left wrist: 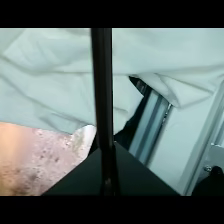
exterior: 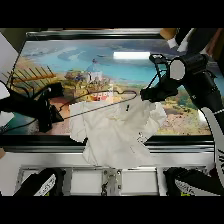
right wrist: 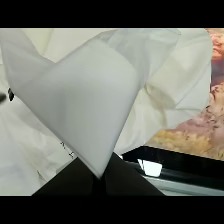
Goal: Fold the clothes and pants, and hang the long-sleeved shirts on hangers.
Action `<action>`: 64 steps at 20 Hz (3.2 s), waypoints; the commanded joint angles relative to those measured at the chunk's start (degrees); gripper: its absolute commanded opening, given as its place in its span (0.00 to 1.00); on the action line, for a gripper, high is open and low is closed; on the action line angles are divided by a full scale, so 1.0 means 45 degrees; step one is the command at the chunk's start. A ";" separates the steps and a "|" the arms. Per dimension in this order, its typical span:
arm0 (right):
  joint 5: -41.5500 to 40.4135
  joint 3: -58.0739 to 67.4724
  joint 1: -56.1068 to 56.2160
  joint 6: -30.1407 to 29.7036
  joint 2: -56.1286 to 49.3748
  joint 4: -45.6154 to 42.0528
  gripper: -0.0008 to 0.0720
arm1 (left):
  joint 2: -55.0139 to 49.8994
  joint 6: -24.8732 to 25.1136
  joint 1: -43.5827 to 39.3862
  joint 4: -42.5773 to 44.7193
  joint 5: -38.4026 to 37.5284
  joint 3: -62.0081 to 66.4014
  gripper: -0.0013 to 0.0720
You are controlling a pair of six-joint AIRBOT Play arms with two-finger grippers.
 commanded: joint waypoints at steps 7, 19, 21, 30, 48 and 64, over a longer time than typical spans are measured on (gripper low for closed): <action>0.0005 -0.0005 0.0005 0.0005 -0.0010 0.0000 0.03 | 0.0219 0.0355 -0.0039 -0.1180 0.1443 -0.3060 0.03; 0.0005 -0.0005 0.0005 0.0005 -0.0010 0.0000 0.03 | -0.2759 0.1030 -0.1530 -0.2667 0.4065 -0.3060 0.03; 0.0000 -0.0005 0.0005 0.0005 -0.0010 0.0000 0.03 | -0.2982 0.1030 -0.1491 -0.3075 0.4430 -0.3036 0.03; 0.0005 0.0005 0.0058 -0.0622 0.0092 0.0729 0.03 | -0.4507 0.1030 -0.2259 -0.3079 0.3900 -0.0937 0.03; -0.3245 0.0529 0.4532 -0.0568 0.0204 0.0481 0.03 | -0.4575 0.2025 -0.2259 -0.4362 0.3643 -0.0539 0.03; -0.3415 0.0529 0.4532 -0.0573 0.0005 0.0641 0.03 | -0.4575 0.2594 -0.2259 -0.4342 0.3381 -0.0534 0.03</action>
